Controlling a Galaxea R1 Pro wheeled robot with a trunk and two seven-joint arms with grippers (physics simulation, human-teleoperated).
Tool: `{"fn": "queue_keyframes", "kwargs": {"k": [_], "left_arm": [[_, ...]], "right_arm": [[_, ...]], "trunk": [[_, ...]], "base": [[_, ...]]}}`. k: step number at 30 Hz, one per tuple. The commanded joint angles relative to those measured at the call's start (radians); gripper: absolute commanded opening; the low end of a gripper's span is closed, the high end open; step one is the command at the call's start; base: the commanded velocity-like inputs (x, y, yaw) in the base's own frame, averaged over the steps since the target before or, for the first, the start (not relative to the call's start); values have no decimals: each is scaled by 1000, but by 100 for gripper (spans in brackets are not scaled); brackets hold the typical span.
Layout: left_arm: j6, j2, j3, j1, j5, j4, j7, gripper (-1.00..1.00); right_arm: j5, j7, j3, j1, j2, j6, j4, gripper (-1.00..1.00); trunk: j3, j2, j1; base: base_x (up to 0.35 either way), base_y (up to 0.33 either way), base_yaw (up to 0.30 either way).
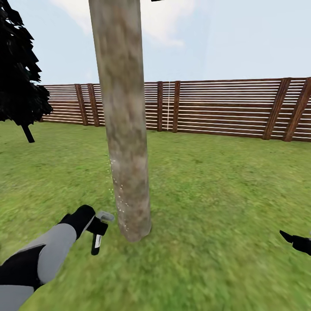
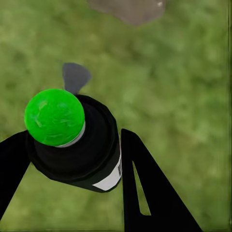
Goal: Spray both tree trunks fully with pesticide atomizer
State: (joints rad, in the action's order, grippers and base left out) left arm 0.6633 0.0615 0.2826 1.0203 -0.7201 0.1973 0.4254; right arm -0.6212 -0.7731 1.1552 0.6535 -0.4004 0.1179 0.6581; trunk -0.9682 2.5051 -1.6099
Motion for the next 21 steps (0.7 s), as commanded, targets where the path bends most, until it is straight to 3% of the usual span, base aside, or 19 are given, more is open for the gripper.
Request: {"fn": "queue_keyframes", "kwargs": {"k": [1, 6, 8, 9, 12, 14, 18, 21], "left_arm": [[-1, -1, -1, -2, -1, -1, 0, -100], [-2, 0, 0, -29, -1, 2, -10, -100], [-12, -1, 0, -30, 1, 0, -85, -100], [-56, -1, 0, -31, 32, -5, -146, -100], [-101, -3, -2, -42, 120, -53, -171, -100], [-123, -2, -1, -44, 140, -68, -175, -100], [-130, -2, 0, -45, 146, -71, -175, -100], [-130, -2, 0, -45, 163, -71, -176, -100]], "right_arm": [[0, 0, 1, 0, 0, 0, 0, 100], [0, 0, 1, 0, 1, 0, 0, 100], [0, 0, 0, 0, 1, 0, 0, 100], [1, 0, 0, 0, 1, 0, 0, 100], [3, 0, 0, 0, 2, 1, 0, 100], [4, 0, 2, 0, 4, 1, 0, 100], [4, 1, 2, 0, 5, 2, 0, 100], [5, 1, 1, 0, 6, 2, 0, 100]], "trunk": [[0, 0, 0], [0, 0, 0], [0, 0, 0], [0, 0, 0], [0, 0, 0], [0, 0, 0], [-2, 0, 0], [-3, 0, 0]], "base": [[0, 0, 0], [0, 0, 131], [0, 0, 121], [0, 0, 27], [0, 0, 9], [0, -49, 1], [-12, -254, 14], [-42, -305, 221]]}}
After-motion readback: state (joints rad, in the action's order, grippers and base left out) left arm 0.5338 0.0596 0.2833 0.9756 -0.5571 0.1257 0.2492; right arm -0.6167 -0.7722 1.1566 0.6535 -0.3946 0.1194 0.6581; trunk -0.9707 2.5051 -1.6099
